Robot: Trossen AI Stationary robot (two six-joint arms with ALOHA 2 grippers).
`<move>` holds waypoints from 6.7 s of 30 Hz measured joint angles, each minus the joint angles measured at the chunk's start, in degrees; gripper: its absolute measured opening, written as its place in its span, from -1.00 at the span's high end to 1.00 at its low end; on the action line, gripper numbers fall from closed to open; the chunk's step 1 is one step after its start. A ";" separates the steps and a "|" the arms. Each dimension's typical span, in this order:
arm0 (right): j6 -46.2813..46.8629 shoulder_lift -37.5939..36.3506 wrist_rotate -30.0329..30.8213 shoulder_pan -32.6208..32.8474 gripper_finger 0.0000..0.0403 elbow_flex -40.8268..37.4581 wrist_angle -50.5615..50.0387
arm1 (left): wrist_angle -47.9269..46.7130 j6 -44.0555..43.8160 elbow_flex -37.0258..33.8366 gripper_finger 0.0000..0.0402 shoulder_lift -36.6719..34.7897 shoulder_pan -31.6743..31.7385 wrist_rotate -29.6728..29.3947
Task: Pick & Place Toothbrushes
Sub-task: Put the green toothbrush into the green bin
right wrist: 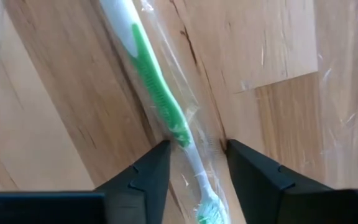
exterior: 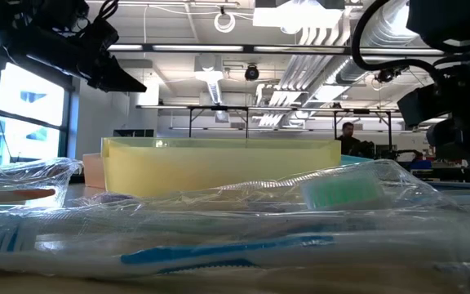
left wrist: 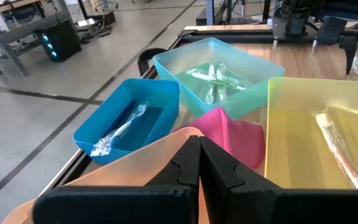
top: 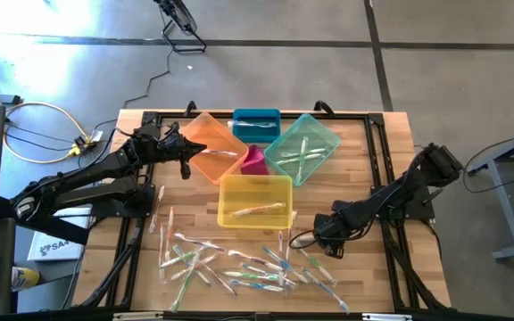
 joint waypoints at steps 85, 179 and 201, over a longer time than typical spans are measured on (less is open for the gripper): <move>-57.04 -10.17 31.39 -38.88 0.99 20.59 -12.05 | 0.00 -0.02 -0.04 1.00 0.00 0.00 0.00; -6.25 -12.04 19.08 -20.76 0.65 20.59 -5.66 | 0.01 0.15 -0.04 1.00 -0.02 0.02 0.00; 8.49 -10.78 7.25 -10.98 0.65 20.59 0.29 | 0.01 -0.04 -0.04 1.00 -0.01 0.00 0.01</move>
